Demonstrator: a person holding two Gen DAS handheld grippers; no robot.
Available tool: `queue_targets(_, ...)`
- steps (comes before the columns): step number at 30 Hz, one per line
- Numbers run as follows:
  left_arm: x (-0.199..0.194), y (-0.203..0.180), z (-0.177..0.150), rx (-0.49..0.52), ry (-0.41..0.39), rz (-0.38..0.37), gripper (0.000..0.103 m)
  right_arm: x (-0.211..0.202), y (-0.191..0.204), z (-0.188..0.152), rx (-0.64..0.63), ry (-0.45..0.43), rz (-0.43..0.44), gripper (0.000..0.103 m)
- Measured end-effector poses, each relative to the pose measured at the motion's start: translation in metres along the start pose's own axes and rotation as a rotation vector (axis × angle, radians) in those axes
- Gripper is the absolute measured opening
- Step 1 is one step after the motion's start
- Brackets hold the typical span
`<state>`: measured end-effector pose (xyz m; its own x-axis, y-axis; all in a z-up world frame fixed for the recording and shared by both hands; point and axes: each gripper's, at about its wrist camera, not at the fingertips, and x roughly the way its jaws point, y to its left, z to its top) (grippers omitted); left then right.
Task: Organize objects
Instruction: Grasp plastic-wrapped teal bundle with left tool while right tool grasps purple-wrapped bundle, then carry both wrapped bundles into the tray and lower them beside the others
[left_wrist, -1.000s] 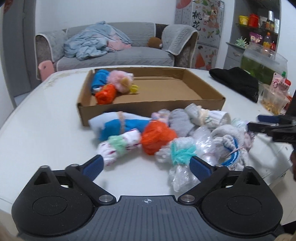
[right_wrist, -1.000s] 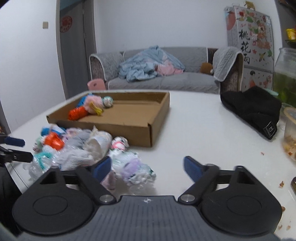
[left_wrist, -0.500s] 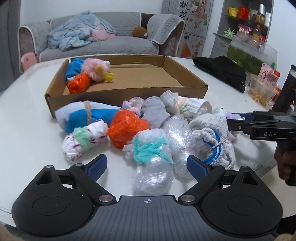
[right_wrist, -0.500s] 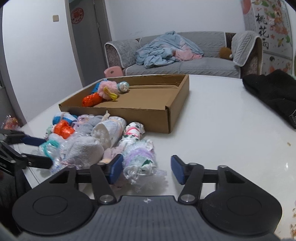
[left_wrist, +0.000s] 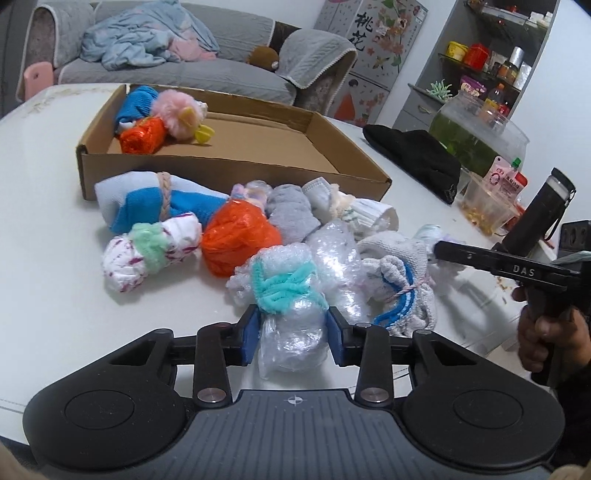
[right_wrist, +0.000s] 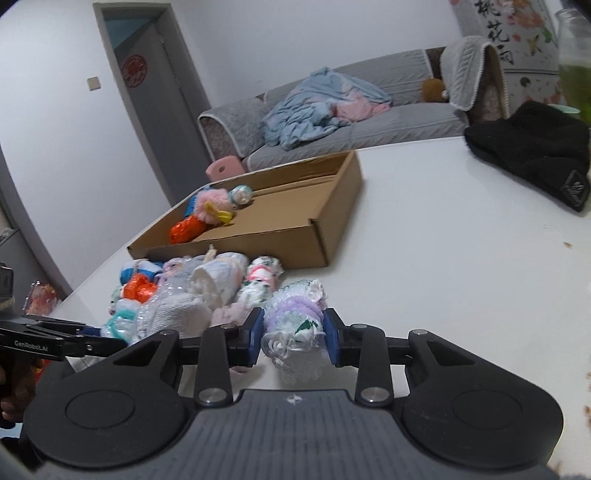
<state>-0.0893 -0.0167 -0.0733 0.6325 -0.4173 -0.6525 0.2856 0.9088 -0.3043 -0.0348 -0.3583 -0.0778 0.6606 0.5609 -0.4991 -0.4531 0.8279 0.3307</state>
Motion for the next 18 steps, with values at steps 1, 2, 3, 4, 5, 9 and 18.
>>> queue_targets(1, 0.000, 0.000, 0.000, 0.004, 0.000, 0.002, 0.045, -0.001, 0.000, -0.001, -0.008, 0.002, -0.014, 0.031)
queue_targets(2, 0.001, -0.001, 0.000, 0.014, -0.002, 0.007, 0.047, 0.000, 0.000, -0.002, -0.020, 0.010, -0.029, 0.031)
queue_targets(3, 0.001, -0.003, -0.001, 0.037, -0.006, 0.025, 0.048, 0.002, 0.002, -0.004, -0.038, 0.018, -0.049, 0.031)
queue_targets(4, 0.001, -0.007, -0.001, 0.064, -0.009, 0.046, 0.052, 0.004, 0.004, -0.006, -0.059, 0.029, -0.059, 0.031)
queue_targets(5, 0.002, -0.009, -0.002, 0.085, -0.010, 0.060, 0.053, 0.005, 0.006, -0.007, -0.077, 0.028, -0.066, 0.031)
queue_targets(9, 0.007, -0.015, -0.002, 0.134, -0.024, 0.102, 0.060, 0.008, 0.014, -0.008, -0.138, 0.027, -0.101, 0.032)
queue_targets(18, 0.004, -0.013, -0.003, 0.165, -0.020, 0.110, 0.041, 0.006, 0.013, -0.005, -0.145, 0.034, -0.097, 0.030)
